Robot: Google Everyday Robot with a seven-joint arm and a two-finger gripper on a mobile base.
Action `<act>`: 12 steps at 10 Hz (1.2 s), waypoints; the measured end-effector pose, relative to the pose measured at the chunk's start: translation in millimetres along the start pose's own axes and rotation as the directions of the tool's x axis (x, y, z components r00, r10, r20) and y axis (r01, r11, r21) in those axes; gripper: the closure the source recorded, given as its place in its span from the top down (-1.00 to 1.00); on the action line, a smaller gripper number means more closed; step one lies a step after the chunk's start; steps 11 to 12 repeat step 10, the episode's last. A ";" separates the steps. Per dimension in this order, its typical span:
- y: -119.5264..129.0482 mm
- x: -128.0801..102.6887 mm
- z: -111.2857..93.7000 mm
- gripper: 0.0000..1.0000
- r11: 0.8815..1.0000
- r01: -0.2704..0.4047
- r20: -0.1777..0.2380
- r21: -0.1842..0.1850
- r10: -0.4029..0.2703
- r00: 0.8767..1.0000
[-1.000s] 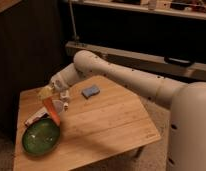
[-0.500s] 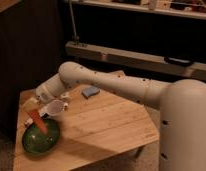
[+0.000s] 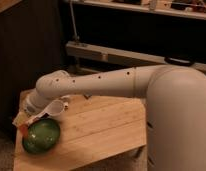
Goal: Place the pepper in the ceramic bowl
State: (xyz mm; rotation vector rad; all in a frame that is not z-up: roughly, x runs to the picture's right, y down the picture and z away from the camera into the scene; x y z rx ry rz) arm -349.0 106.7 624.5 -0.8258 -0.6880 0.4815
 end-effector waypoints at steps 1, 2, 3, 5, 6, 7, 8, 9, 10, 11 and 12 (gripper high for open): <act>-2.7 2.5 2.4 0.60 1.000 -0.014 -0.015 0.006 0.014 1.000; -5.6 4.6 5.5 0.60 0.999 -0.035 -0.038 0.009 0.035 0.999; -15.7 11.5 7.4 0.60 0.996 -0.092 -0.066 0.014 0.093 0.993; -38.3 31.0 5.0 0.60 0.975 -0.221 -0.097 0.014 0.221 0.970; -49.2 44.1 0.9 0.60 0.961 -0.276 -0.114 0.026 0.277 0.954; -58.8 57.7 -3.6 0.60 0.943 -0.328 -0.131 0.052 0.332 0.934; -63.4 66.3 -5.4 0.60 0.928 -0.365 -0.143 0.072 0.372 0.917; -65.1 69.8 -5.9 0.60 0.922 -0.379 -0.148 0.081 0.387 0.910; -65.0 70.1 -5.5 0.60 0.921 -0.380 -0.149 0.081 0.389 0.909; -65.0 70.1 -5.5 0.60 0.921 -0.380 -0.149 0.081 0.389 0.909; -65.0 70.1 -5.5 0.60 0.921 -0.380 -0.149 0.081 0.389 0.909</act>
